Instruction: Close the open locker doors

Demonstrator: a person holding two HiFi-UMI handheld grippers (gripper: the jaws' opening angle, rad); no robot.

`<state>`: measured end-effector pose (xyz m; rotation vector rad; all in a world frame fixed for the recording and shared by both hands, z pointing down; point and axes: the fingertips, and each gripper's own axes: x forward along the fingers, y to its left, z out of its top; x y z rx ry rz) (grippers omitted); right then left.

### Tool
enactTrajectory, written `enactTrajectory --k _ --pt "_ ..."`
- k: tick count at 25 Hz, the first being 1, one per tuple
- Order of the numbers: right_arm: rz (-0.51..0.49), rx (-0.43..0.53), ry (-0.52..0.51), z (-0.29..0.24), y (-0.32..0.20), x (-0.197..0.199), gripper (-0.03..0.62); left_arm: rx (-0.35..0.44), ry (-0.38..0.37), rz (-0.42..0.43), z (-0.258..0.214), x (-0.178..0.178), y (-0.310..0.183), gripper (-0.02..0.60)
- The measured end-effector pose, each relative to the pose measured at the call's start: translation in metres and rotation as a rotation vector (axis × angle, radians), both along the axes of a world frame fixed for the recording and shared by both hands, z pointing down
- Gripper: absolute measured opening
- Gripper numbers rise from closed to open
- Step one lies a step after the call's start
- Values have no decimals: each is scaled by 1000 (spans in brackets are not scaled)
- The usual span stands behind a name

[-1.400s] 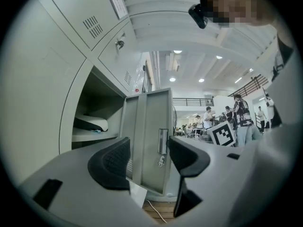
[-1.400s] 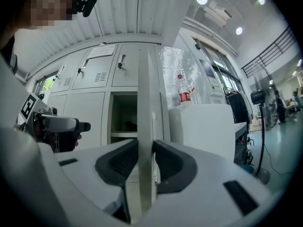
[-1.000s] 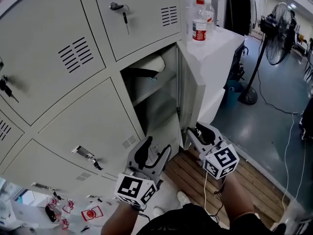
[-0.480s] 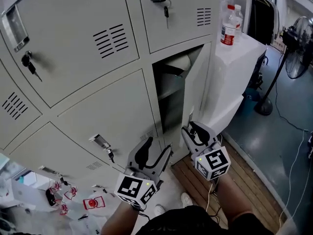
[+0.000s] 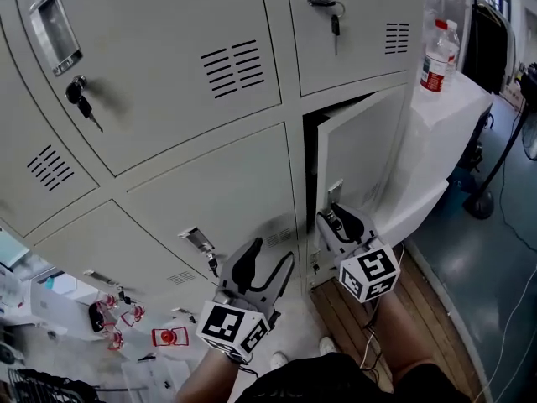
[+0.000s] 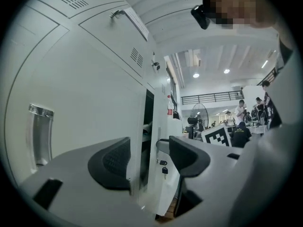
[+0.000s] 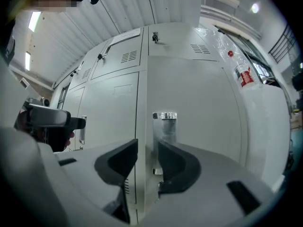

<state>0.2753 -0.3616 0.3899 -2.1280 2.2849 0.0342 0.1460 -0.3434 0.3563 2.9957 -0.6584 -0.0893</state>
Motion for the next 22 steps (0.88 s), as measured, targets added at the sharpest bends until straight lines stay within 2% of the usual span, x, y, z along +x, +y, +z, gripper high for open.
enactTrajectory --k 12,22 --pt "-91 7 -21 -1 -41 0 121 3 1 -107 -1 -7 -24 252" --pt "-143 19 -23 -1 -49 1 121 -13 7 -164 3 -12 -31 252"
